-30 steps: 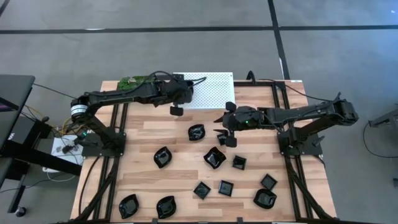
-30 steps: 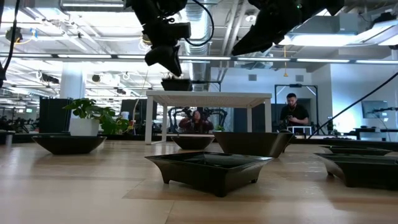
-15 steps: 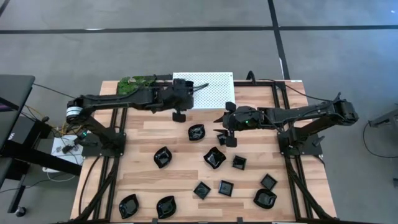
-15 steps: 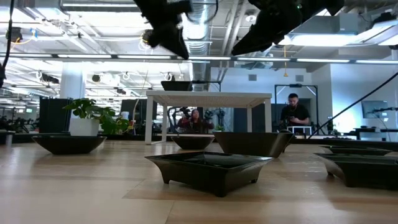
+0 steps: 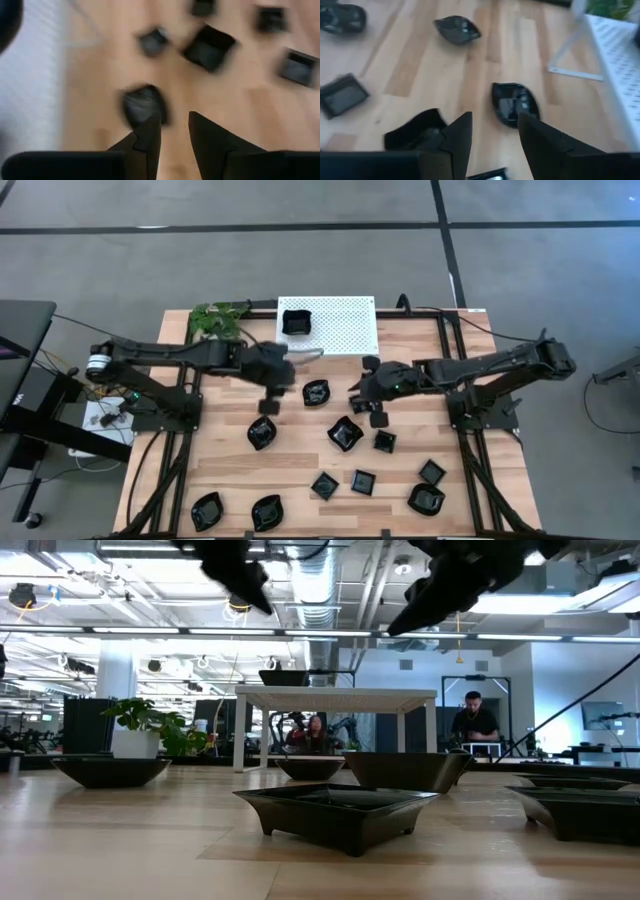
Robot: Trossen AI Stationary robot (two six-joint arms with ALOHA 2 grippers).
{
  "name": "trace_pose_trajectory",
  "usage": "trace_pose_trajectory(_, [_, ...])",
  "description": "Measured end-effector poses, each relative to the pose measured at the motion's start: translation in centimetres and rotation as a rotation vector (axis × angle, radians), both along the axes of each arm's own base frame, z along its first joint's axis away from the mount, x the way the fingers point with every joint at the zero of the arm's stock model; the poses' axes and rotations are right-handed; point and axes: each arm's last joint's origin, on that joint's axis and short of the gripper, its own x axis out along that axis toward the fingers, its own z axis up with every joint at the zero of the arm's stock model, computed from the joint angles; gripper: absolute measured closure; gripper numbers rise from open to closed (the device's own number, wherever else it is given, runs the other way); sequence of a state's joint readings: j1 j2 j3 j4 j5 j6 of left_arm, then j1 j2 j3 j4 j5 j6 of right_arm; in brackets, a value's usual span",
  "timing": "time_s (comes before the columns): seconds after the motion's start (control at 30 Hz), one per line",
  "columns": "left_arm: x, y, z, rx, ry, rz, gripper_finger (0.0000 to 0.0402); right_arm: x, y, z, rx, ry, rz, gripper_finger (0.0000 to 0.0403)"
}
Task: Pick & Place Mini shaped plates
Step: Stack the black distorted square plate on top of the black distorted square plates on the shelf
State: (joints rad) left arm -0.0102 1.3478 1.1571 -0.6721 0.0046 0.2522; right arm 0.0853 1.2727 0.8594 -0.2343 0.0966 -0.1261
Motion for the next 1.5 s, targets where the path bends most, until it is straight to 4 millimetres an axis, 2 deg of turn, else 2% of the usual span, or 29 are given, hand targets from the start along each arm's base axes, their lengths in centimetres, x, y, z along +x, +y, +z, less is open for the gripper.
trace_pose_trajectory(0.2, [-1.4,-2.1,-3.9,-0.084,0.033,-0.05,0.03,0.4,3.1,-2.5,0.094,0.15,0.136,0.0249])
trace_pose_trajectory(0.33, [-1.6,-2.8,-5.1,-0.088,-0.012,-0.076,0.03,0.4,5.1,-5.2,0.129,0.316,0.17,0.0249])
trace_pose_trajectory(0.53, [-1.4,-2.9,-5.2,-0.088,-0.043,-0.077,0.03,1.0,7.1,-8.4,0.092,0.435,0.208,0.0249])
trace_pose_trajectory(0.67, [-1.3,-2.9,-4.9,-0.087,-0.068,-0.076,0.03,1.9,7.2,-9.5,-0.044,0.445,0.176,0.0249])
trace_pose_trajectory(0.87, [-1.2,-2.9,-4.8,-0.089,-0.085,-0.077,0.03,2.1,7.1,-10.8,-0.074,0.502,0.159,0.0251])
trace_pose_trajectory(1.0, [-1.2,-2.9,-4.8,-0.089,-0.089,-0.077,0.03,2.2,7.2,-11.0,-0.078,0.51,0.162,0.0277])
trace_pose_trajectory(1.3, [-1.0,-2.9,-4.7,-0.089,-0.109,-0.079,0.03,3.0,6.6,-9.7,-0.059,0.471,0.146,0.039])
trace_pose_trajectory(1.5, [-1.0,-2.9,-4.6,-0.09,-0.109,-0.079,0.03,4.1,5.7,-7.4,-0.049,0.403,0.126,0.0389])
